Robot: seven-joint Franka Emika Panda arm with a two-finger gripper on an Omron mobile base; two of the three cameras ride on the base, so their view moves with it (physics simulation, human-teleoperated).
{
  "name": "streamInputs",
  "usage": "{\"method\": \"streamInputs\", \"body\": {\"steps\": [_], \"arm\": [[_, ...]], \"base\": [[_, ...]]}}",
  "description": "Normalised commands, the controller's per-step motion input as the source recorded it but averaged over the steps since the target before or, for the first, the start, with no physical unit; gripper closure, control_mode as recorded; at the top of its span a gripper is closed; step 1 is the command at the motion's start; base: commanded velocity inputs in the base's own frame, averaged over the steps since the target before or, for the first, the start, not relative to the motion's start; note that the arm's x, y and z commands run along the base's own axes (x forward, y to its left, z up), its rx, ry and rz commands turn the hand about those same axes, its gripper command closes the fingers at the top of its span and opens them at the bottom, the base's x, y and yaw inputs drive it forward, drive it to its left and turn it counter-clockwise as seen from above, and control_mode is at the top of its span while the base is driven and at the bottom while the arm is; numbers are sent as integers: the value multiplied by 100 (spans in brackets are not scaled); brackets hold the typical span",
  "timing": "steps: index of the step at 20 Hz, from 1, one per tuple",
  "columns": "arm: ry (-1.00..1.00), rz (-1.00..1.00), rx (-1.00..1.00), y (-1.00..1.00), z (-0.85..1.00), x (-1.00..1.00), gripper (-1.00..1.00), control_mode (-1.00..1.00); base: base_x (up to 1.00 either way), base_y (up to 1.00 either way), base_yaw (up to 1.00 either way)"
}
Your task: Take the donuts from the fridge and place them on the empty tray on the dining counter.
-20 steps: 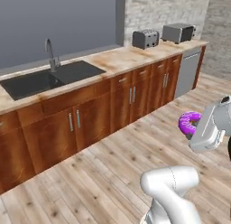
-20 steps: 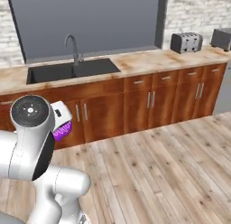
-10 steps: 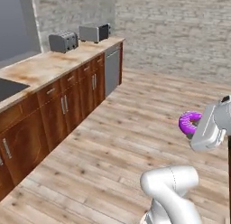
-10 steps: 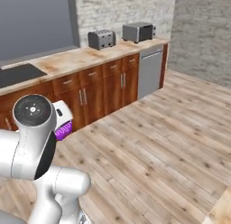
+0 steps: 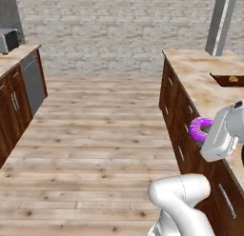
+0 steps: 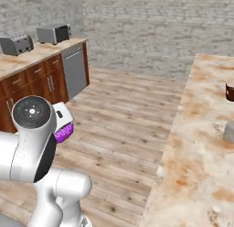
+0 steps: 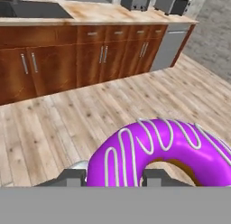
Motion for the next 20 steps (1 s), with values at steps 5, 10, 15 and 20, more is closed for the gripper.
{"method": "streamInputs", "body": {"steps": [5, 10, 15, 20], "arm": [[0, 0, 0, 0, 0, 0, 100, 100], [0, 0, 0, 0, 0, 0, 100, 100], [0, 0, 0, 0, 0, 0, 100, 100], [0, 0, 0, 0, 0, 0, 100, 100]], "base": [[-14, -30, -64], [-15, -31, -58], [-16, -25, -52], [-57, -34, -40]]}}
